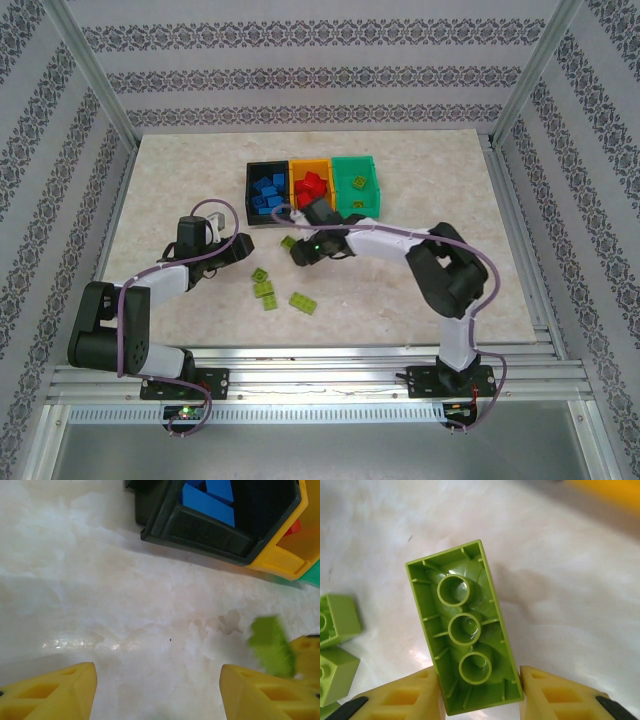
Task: Sort the legos into containers by color
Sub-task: Place the lego in the container, then pick up the lego from the center of the table.
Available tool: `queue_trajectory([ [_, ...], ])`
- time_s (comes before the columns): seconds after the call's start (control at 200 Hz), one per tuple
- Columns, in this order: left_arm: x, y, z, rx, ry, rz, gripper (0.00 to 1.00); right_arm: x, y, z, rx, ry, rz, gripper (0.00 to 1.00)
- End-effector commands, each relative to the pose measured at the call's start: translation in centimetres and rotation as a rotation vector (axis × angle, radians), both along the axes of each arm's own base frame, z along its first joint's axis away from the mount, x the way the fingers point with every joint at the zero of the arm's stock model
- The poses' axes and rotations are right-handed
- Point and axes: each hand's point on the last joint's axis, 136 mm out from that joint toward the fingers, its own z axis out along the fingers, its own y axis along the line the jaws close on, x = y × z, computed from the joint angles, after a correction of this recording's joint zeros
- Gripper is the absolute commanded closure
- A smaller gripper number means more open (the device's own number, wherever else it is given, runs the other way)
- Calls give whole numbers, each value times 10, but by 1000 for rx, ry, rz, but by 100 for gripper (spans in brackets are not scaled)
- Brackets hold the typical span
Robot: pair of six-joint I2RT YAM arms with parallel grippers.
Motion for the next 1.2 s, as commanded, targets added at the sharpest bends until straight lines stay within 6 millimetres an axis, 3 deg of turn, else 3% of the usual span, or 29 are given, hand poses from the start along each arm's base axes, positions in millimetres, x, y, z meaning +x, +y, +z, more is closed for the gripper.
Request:
queue_trajectory([
  [0.0, 4, 2, 11, -10, -51, 8, 34, 28, -21, 43, 133, -65, -125, 63],
  [0.255, 4, 2, 11, -14, -51, 7, 34, 90, -109, 84, 283, -95, -417, 61],
  [0.4, 4, 1, 11, -18, -51, 6, 34, 124, -124, 86, 273, -54, -441, 44],
  [0.5, 4, 2, 10, -14, -48, 6, 34, 128, -121, 79, 282, -8, -427, 41],
  [0.63, 4, 2, 10, -12, -49, 7, 34, 115, -121, 69, 297, 5, -417, 40],
  [0.929, 4, 1, 6, -15, -29, 0, 34, 59, -134, 41, 278, 16, -387, 39],
  [1.094, -2, -5, -2, -30, 15, -4, 36, 32, -135, 40, 326, 4, -386, 39],
  [1.194, -15, -10, -11, -35, 52, -19, 36, 15, -143, 32, 269, -22, -362, 38],
])
